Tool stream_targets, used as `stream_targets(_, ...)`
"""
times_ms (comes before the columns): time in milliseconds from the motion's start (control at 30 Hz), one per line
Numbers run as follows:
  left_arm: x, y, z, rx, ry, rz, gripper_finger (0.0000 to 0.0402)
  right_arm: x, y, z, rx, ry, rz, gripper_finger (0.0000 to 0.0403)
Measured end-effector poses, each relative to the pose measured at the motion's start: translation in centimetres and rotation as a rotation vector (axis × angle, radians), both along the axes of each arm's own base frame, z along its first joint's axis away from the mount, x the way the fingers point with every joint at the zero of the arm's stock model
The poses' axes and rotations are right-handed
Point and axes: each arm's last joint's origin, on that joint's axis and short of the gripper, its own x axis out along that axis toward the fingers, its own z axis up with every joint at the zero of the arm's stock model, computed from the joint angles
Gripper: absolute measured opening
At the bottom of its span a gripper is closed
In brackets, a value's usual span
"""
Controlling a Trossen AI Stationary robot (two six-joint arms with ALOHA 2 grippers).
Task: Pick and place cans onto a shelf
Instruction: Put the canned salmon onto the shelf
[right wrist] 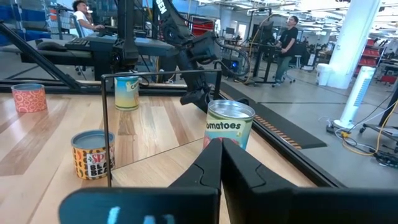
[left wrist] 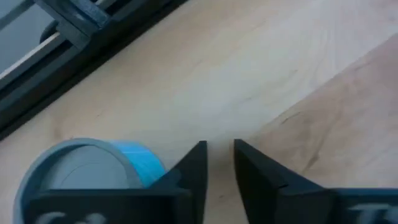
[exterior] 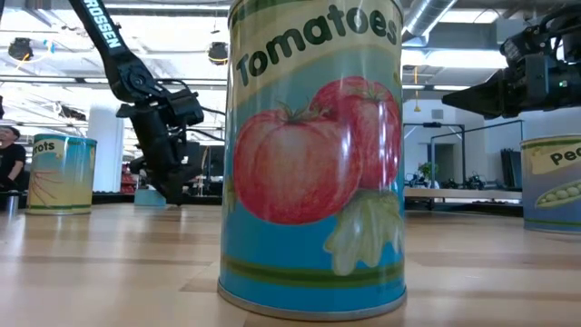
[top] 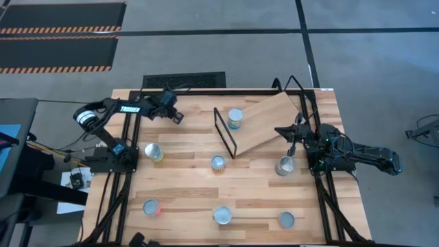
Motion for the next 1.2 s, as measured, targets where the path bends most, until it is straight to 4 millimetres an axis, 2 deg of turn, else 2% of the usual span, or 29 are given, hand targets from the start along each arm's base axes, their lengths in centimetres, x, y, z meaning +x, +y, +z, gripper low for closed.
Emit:
stream_targets(133,0.0,-0.7,0.4,-0.007,0.031,-0.046,0.0007,0.0,0.0,0.0,0.0,0.0,0.001,0.0029)
stream_targets(333,0.3,-2.3,2.1,-0.011,0.023,-0.11,0.0001,0.0,0.0,0.0,0.0,-0.001,0.001,0.0027)
stream_targets(467,-0.1,-3.3,3.7,0.075,0.045,0.013,0.0013,0.0,0.0,0.0,0.0,0.0,0.001,0.0028)
stream_targets(600,-0.8,-3.4,4.6,0.116,0.102,0.075,0.0049,0.0,0.0,0.0,-0.001,-0.003,0.001,0.0029)
stream_targets(800,-1.4,-2.3,3.5,0.091,0.177,0.069,0.0113,0.0,0.0,0.1,-0.002,-0.008,0.001,0.0028)
stream_targets(933,-1.5,-1.4,2.3,0.074,0.215,0.062,0.0135,0.0,0.0,0.1,-0.003,-0.011,0.001,0.0029)
stream_targets(1067,-1.3,-1.1,1.5,0.053,0.233,0.043,0.0128,0.0,0.0,0.2,-0.004,-0.015,0.001,0.0027)
stream_targets(1200,-1.0,-1.4,1.4,0.051,0.244,-0.015,0.0076,0.0,0.0,0.1,-0.004,-0.015,0.0,0.0029)
